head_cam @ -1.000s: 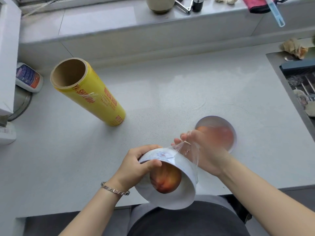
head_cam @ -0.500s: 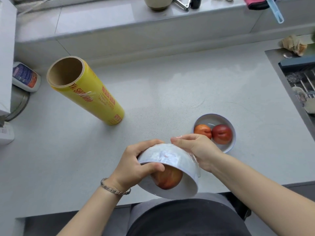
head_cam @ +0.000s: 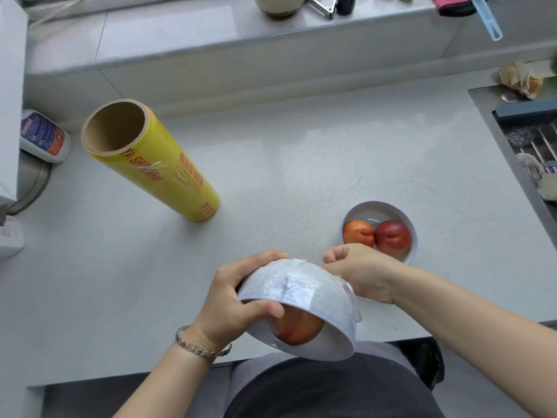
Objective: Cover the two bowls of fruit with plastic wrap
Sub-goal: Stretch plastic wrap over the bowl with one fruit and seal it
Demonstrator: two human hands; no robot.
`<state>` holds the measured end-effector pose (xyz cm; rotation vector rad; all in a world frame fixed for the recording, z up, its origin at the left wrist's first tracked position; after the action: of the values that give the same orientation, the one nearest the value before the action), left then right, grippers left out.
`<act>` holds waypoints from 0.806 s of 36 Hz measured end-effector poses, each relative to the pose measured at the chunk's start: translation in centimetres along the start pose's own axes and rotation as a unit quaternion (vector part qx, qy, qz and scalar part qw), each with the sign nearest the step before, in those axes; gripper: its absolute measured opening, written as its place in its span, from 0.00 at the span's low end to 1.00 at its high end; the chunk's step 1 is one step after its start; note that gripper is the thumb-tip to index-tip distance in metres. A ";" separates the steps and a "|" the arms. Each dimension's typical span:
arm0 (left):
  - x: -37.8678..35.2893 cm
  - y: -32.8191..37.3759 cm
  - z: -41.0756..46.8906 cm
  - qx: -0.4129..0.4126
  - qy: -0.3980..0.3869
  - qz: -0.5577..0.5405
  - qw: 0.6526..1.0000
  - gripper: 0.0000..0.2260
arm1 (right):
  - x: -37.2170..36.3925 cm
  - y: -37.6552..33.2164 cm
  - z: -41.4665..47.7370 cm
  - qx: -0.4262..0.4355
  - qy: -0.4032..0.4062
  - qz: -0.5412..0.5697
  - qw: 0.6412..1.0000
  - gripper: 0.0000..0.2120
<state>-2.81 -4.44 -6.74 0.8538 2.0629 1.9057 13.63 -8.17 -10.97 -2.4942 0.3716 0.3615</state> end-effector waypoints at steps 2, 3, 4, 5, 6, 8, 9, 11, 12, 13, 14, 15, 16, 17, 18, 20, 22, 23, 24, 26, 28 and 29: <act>0.1 0.0 0.1 0.002 0.002 0.003 1.000 0.28 | 0.6 -0.6 -0.2 0.050 0.034 -0.038 0.997 0.15; 0.1 0.0 0.1 0.002 0.004 0.006 1.000 0.28 | 1.0 -1.4 -0.4 0.095 0.056 -0.057 0.992 0.14; 0.2 0.0 0.1 0.002 0.007 0.008 1.000 0.28 | 1.4 -2.4 -0.9 0.148 0.083 -0.072 0.983 0.11; 0.3 -0.1 0.1 0.003 0.012 0.008 1.000 0.28 | 1.8 -3.4 -1.7 0.201 0.109 -0.077 0.970 0.09; 0.4 -0.1 0.1 0.004 0.017 0.007 1.000 0.28 | 2.0 -4.3 -2.6 0.252 0.122 -0.075 0.957 0.08; 0.6 -0.2 0.1 0.006 0.025 0.003 1.000 0.28 | 1.2 -5.5 -5.0 0.328 0.101 -0.089 0.935 0.06; 0.6 -0.2 0.1 0.007 0.027 0.002 1.000 0.28 | 0.4 -5.6 -6.1 0.348 0.073 -0.117 0.927 0.04; 0.6 -0.2 0.2 0.008 0.028 0.003 1.000 0.29 | -1.5 -4.9 -7.2 0.346 0.025 -0.221 0.911 0.12; 0.6 -0.2 0.2 0.008 0.027 0.006 1.000 0.29 | -2.0 -4.2 -7.1 0.331 0.007 -0.273 0.903 0.17; 0.5 -0.1 0.2 0.006 0.026 0.008 1.000 0.28 | -2.4 -3.7 -6.9 0.316 -0.004 -0.306 0.898 0.22; 0.5 0.0 0.3 0.005 0.026 0.010 1.000 0.28 | -2.5 -3.3 -6.5 0.305 -0.011 -0.317 0.898 0.25; 0.5 0.0 0.3 0.005 0.027 0.009 1.000 0.27 | -2.5 -3.0 -6.3 0.293 -0.018 -0.316 0.903 0.28; 0.6 0.0 0.3 0.006 0.028 0.009 1.000 0.27 | -2.5 -3.0 -6.0 0.278 -0.026 -0.313 0.908 0.30; 0.7 -0.1 0.3 0.008 0.030 0.009 0.999 0.28 | -2.6 -2.9 -5.9 0.267 -0.035 -0.317 0.909 0.32; 0.8 -0.2 0.3 0.010 0.033 0.009 0.999 0.28 | -2.8 -2.9 -5.8 0.260 -0.043 -0.328 0.907 0.35; 1.0 -0.3 0.2 0.013 0.039 0.007 0.999 0.27 | -3.1 -3.0 -5.6 0.249 -0.053 -0.345 0.904 0.38; 1.1 -0.3 0.2 0.012 0.042 0.011 0.999 0.27 | -3.4 -3.0 -5.0 0.240 -0.057 -0.338 0.908 0.35; 1.1 -0.2 0.3 0.012 0.042 0.014 0.999 0.27 | -3.5 -2.9 -4.7 0.233 -0.060 -0.335 0.911 0.33; 1.0 -0.2 0.3 0.013 0.043 0.015 0.999 0.27 | -3.5 -2.8 -4.3 0.225 -0.064 -0.328 0.915 0.32; 1.0 -0.2 0.3 0.017 0.050 0.010 0.999 0.29 | -3.4 -2.7 -3.7 0.208 -0.071 -0.307 0.926 0.32; 1.0 -0.4 0.2 0.019 0.058 0.004 0.998 0.29 | -3.2 -2.5 -3.3 0.198 -0.079 -0.297 0.931 0.34; 1.0 -0.6 0.1 0.024 0.062 -0.001 0.998 0.28 | -3.2 -2.4 -3.1 0.190 -0.087 -0.295 0.932 0.34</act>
<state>-3.76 -3.82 -7.08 0.7605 2.1868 1.9611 12.03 -7.54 -6.27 -2.0441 -0.3527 0.2302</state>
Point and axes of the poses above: each hand's wrist, its own z-axis towards the middle knuckle, its own x-axis out of the back of the hand, y = z × x, the point moved 6 cm from there along z, towards the middle knuckle, and after that the axes turned 9 degrees about z, right-handed, at the moved point
